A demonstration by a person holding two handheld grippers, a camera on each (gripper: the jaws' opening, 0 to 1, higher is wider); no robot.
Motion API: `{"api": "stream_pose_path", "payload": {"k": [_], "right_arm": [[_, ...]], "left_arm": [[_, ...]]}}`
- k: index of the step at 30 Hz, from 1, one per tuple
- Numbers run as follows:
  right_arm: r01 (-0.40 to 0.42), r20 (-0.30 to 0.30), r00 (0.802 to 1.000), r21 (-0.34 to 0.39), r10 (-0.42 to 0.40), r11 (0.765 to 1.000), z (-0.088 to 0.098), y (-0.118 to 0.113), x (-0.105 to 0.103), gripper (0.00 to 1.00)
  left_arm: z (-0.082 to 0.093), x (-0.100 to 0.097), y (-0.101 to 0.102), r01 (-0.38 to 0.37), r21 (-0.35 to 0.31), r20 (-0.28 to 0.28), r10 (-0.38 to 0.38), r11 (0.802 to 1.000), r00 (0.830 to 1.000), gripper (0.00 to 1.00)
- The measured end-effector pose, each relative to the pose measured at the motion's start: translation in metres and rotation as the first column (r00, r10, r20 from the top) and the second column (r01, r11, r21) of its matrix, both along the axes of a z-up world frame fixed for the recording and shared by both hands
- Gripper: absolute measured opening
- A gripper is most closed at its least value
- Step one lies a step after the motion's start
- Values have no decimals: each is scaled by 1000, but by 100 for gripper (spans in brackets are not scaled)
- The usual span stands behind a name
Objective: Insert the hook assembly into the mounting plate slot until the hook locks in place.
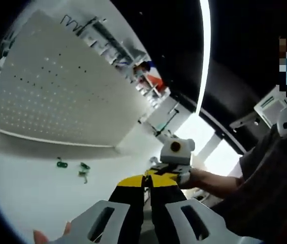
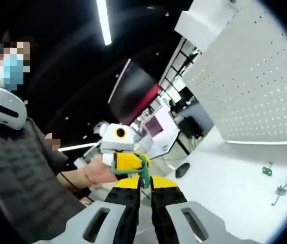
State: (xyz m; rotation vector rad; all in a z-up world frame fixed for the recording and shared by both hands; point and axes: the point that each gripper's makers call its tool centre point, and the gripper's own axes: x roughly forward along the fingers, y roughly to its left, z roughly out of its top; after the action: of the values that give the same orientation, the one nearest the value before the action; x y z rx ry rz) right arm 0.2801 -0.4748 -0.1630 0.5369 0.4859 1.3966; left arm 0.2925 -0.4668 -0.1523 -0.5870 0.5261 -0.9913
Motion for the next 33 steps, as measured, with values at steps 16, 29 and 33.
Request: {"api": "stream_pose_path", "payload": {"k": [16, 29, 33], "right_arm": [[126, 182, 980, -284, -75, 951, -18, -12, 14, 13], [212, 315, 947, -462, -64, 861, -21, -17, 14, 14], [243, 360, 931, -482, -63, 842, -17, -11, 14, 13]], "left_arm": [[-19, 18, 23, -105, 109, -30, 109, 989, 994, 2], [-44, 28, 34, -173, 264, -42, 190, 949, 981, 3], [-49, 29, 34, -184, 288, -60, 210, 940, 976, 3]]}}
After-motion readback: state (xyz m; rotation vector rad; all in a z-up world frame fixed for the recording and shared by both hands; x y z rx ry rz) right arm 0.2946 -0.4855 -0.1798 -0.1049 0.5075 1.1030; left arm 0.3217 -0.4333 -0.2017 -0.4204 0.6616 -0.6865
